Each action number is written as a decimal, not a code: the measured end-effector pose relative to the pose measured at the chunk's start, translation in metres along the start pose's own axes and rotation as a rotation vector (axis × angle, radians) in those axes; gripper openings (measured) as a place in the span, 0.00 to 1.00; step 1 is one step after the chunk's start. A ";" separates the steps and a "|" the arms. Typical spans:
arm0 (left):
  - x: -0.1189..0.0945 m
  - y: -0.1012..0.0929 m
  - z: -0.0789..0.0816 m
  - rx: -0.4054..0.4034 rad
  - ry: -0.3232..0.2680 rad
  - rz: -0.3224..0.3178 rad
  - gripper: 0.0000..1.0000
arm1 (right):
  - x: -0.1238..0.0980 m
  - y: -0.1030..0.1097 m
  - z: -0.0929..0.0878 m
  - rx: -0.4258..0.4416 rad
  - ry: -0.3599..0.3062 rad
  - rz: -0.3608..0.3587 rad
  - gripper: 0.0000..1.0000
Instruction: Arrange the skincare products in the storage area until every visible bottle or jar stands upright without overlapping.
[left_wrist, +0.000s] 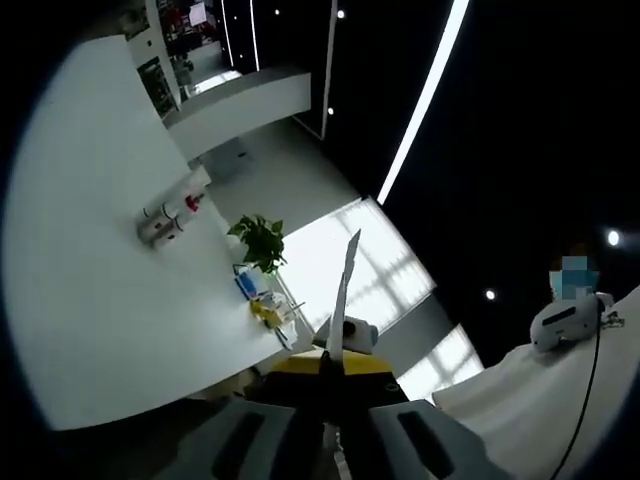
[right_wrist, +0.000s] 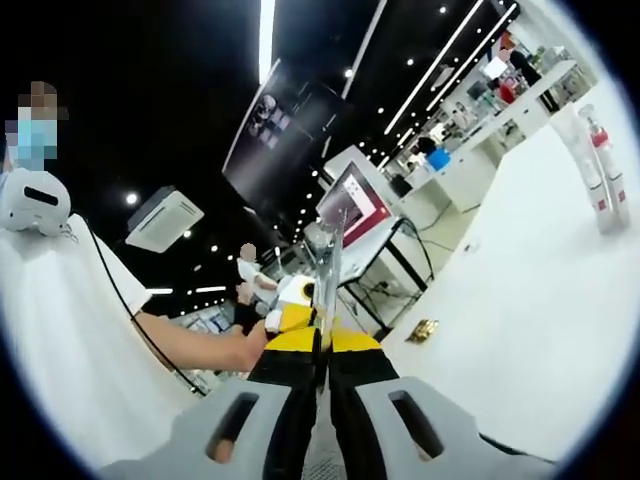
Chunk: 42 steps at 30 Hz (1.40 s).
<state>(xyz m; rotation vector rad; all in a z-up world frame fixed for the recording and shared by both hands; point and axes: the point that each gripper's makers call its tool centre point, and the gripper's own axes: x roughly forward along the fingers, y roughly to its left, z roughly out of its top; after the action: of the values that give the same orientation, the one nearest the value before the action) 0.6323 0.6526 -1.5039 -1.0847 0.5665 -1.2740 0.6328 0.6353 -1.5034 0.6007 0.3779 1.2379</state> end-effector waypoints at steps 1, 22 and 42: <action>0.000 0.001 0.000 0.000 -0.001 0.003 0.02 | 0.000 -0.002 -0.001 -0.017 0.005 -0.015 0.06; -0.008 0.004 0.024 0.007 -0.137 0.019 0.05 | -0.003 -0.010 -0.004 -0.181 0.033 -0.117 0.00; -0.002 0.038 0.066 -0.102 -0.151 0.116 0.02 | -0.014 -0.055 0.030 -0.248 -0.058 -0.310 0.10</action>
<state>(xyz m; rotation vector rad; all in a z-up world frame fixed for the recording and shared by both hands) 0.7054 0.6735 -1.5097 -1.2036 0.5761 -1.0621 0.6877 0.6040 -1.5141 0.3486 0.2523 0.9489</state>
